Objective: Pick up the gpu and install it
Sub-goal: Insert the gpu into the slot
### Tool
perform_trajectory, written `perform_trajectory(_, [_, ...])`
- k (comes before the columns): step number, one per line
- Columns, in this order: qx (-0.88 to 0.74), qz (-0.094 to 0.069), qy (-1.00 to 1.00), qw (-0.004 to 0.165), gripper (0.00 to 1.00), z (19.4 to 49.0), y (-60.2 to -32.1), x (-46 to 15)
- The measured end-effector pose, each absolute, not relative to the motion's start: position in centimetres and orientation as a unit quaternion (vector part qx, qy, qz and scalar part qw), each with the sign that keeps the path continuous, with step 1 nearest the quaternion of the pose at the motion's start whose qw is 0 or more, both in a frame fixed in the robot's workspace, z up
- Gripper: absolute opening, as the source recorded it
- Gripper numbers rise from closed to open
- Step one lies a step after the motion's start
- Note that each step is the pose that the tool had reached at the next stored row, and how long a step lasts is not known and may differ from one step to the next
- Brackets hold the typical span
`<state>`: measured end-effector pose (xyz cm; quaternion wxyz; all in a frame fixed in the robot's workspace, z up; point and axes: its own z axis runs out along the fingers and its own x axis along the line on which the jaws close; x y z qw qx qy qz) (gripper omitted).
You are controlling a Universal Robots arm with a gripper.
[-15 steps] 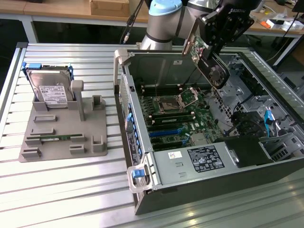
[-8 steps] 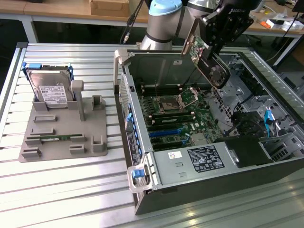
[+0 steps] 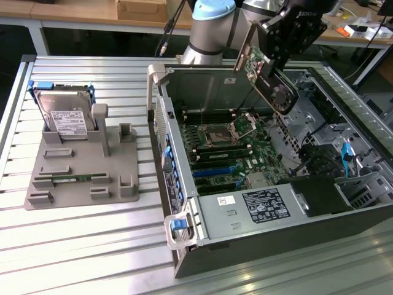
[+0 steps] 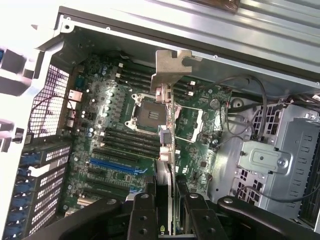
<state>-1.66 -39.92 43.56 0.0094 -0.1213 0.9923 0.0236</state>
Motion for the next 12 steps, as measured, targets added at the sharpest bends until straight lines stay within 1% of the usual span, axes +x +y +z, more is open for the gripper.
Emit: perform_trajectory(12, [-0.149, 0.024, 0.989, 0.009, 0.27, 43.56, -39.92, -1.65])
